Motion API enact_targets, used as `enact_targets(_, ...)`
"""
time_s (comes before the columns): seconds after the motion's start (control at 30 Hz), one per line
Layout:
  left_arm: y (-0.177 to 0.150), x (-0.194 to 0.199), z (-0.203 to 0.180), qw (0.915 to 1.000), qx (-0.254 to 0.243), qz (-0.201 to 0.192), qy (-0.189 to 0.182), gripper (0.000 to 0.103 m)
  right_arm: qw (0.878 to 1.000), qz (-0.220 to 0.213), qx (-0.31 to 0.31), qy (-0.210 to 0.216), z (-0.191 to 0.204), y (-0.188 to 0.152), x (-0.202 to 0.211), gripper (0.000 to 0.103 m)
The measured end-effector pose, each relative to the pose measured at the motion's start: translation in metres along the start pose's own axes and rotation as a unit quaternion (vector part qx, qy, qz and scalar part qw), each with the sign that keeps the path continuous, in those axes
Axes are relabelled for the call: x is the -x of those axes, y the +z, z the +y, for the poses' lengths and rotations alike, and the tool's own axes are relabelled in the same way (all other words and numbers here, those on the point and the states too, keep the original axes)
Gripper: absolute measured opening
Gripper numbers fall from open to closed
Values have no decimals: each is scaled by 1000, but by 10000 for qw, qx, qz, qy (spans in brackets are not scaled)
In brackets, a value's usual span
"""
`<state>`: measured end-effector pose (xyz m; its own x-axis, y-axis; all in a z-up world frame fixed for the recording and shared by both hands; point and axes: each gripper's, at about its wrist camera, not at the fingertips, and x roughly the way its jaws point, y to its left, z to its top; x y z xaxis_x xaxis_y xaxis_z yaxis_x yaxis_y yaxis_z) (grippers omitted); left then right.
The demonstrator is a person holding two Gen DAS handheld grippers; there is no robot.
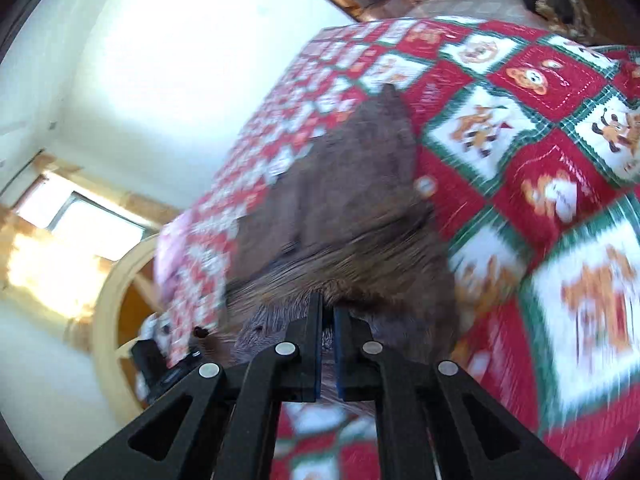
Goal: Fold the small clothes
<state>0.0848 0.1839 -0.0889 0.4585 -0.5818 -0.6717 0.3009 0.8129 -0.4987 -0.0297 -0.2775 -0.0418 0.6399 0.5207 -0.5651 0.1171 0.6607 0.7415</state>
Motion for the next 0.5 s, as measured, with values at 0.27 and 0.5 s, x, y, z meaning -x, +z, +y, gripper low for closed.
enact_targets(0.27, 9, -17, 4, 9997, -69, 246, -38, 11, 9996, 177, 162, -116, -4, 0, -15, 15)
enact_targets(0.5, 19, -21, -6, 9991, -376, 219, 26, 18, 9987, -6, 157, 479, 5, 0, -12, 58)
